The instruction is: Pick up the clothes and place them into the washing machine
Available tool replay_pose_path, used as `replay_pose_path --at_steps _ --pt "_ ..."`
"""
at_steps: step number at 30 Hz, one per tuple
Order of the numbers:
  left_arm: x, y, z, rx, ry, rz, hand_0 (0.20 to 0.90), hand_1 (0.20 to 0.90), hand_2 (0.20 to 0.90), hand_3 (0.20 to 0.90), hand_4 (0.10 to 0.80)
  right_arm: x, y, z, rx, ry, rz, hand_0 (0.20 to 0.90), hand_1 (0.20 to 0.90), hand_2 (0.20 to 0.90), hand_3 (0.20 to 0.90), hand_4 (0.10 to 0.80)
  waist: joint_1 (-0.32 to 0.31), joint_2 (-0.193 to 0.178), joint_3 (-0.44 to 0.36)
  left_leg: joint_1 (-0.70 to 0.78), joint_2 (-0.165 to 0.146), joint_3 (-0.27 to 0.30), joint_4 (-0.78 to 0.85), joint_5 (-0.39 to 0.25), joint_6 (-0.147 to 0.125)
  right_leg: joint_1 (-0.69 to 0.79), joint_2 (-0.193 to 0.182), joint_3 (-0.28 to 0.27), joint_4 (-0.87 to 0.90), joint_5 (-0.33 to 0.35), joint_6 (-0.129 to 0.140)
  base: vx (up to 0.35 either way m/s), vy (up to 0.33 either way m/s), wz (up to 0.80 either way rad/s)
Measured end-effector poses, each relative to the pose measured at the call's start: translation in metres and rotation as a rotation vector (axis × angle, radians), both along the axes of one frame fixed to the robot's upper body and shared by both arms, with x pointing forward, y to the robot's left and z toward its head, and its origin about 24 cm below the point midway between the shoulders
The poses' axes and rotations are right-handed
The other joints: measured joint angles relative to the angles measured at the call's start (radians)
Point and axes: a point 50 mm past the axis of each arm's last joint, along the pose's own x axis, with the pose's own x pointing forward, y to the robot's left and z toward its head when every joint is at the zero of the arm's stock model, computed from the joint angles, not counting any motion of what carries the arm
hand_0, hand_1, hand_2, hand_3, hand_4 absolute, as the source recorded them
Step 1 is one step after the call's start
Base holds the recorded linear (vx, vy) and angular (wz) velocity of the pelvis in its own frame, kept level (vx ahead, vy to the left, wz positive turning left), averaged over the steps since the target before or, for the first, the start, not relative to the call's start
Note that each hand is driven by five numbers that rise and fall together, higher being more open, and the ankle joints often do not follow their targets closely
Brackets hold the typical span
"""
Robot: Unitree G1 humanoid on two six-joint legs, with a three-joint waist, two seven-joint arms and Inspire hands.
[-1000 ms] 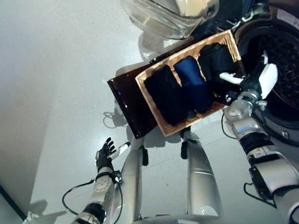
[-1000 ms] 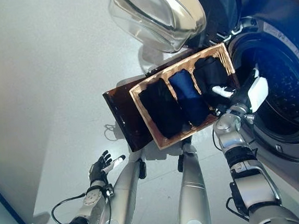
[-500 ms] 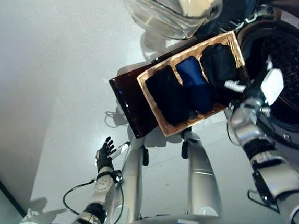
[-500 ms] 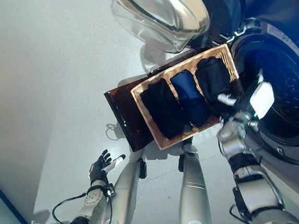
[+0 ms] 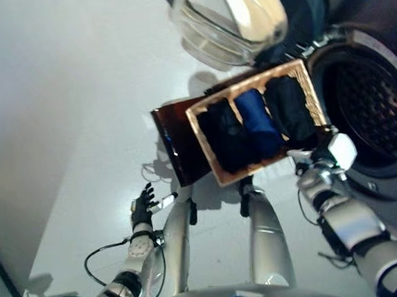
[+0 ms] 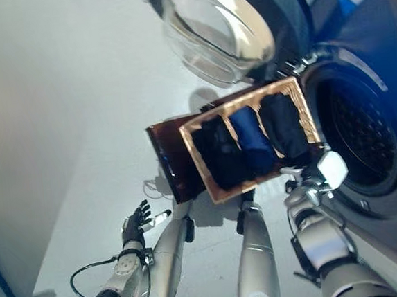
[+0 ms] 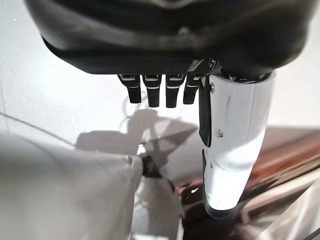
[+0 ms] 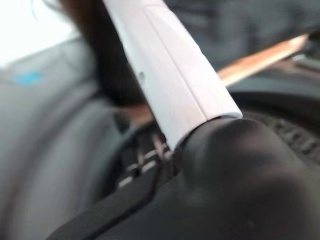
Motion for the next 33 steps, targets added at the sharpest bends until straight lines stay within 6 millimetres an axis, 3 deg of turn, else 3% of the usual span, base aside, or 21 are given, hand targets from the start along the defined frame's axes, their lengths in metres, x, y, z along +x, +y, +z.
replay_pose_path --at_steps 1,3,9,26,33 --pt "-0.008 0.001 -0.003 -0.008 0.017 0.006 0.900 0.900 0.900 0.900 0.800 0.002 -0.008 0.010 -0.023 -0.020 -0.007 0.900 0.900 0.900 0.900 0.800 0.024 0.013 -0.008 0.000 -0.001 0.000 -0.008 -0.005 -0.003 -0.001 -0.003 -0.004 -0.001 0.000 -0.001 0.021 0.057 0.16" --pt "-0.011 0.006 -0.005 0.010 0.035 0.011 0.900 0.900 0.900 0.900 0.800 0.008 -0.006 0.017 -0.029 -0.043 0.005 0.900 0.900 0.900 0.900 0.800 0.033 0.016 -0.010 0.000 -0.009 0.002 -0.010 -0.032 -0.023 -0.001 -0.018 -0.013 -0.003 -0.001 -0.003 0.027 0.036 0.15" --pt "-0.009 0.005 -0.005 0.028 0.042 -0.019 0.900 0.900 0.900 0.900 0.800 0.010 -0.003 0.018 -0.025 -0.052 0.008 0.900 0.900 0.900 0.900 0.800 0.030 0.025 -0.016 0.000 -0.026 0.001 -0.015 0.019 0.010 0.000 -0.032 -0.010 0.013 -0.010 0.013 0.024 0.000 0.06" --pt "-0.009 0.002 -0.006 0.030 0.049 -0.062 0.900 0.900 0.900 0.900 0.800 0.003 -0.013 0.015 0.008 -0.005 -0.029 0.900 0.900 0.900 0.900 0.800 0.037 0.030 -0.013 0.022 -0.029 -0.006 -0.016 0.012 -0.007 0.013 -0.032 -0.006 0.018 -0.023 0.019 0.013 -0.009 -0.01" --pt "-0.007 0.001 -0.005 0.026 0.044 -0.062 0.900 0.900 0.900 0.900 0.800 0.003 -0.019 0.022 -0.011 -0.019 -0.043 0.900 0.900 0.900 0.900 0.800 0.043 0.047 0.006 0.014 -0.033 -0.010 -0.029 0.023 0.008 0.002 -0.033 -0.009 0.018 -0.025 0.018 0.003 -0.002 0.02"
